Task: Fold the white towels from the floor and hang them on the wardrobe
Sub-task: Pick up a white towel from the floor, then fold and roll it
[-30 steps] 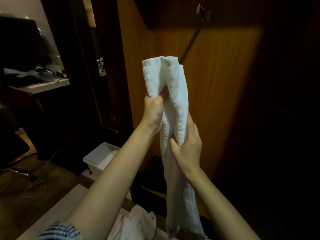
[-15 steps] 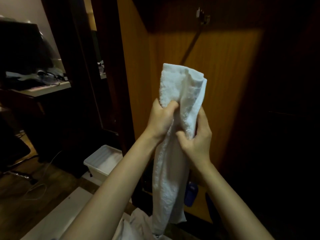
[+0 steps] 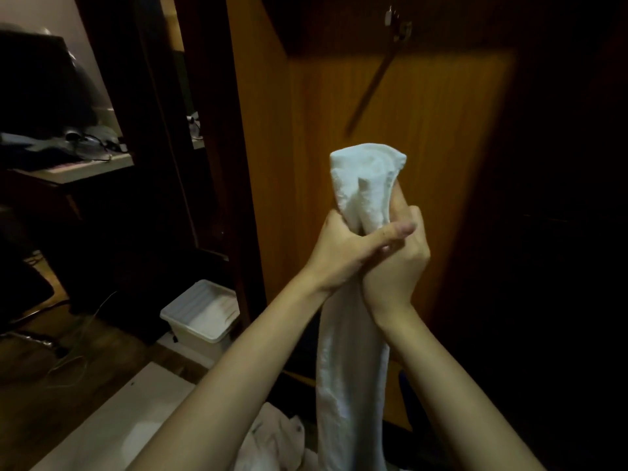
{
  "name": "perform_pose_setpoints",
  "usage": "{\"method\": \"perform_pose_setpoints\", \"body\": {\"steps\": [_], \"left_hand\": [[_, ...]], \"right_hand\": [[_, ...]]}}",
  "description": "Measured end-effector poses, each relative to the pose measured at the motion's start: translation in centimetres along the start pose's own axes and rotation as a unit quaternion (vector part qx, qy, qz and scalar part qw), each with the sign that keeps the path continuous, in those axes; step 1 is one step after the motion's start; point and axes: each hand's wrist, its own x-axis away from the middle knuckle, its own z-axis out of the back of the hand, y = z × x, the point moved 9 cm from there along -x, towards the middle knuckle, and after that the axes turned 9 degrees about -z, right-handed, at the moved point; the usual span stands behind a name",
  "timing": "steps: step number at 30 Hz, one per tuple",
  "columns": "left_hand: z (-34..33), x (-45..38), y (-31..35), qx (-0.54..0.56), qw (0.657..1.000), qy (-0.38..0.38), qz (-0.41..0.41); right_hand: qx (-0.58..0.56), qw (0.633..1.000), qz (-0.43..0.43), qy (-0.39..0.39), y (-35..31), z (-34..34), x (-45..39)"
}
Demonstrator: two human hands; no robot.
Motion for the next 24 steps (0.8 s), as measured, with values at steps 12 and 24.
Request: {"method": "perform_pose_setpoints", "body": {"steps": [12, 24], "left_hand": [[2.8, 0.0, -1.1, 0.060, 0.979, 0.150, 0.122], [3.3, -2.5, 2.5, 0.029, 0.975, 0.208, 0.075]], "right_hand": [[-0.038, 0.991, -0.086, -0.098, 3.2, -1.0, 3.7], [-0.105, 0.961, -0.155, -0.203, 3.9, -3.8, 5.7]]}}
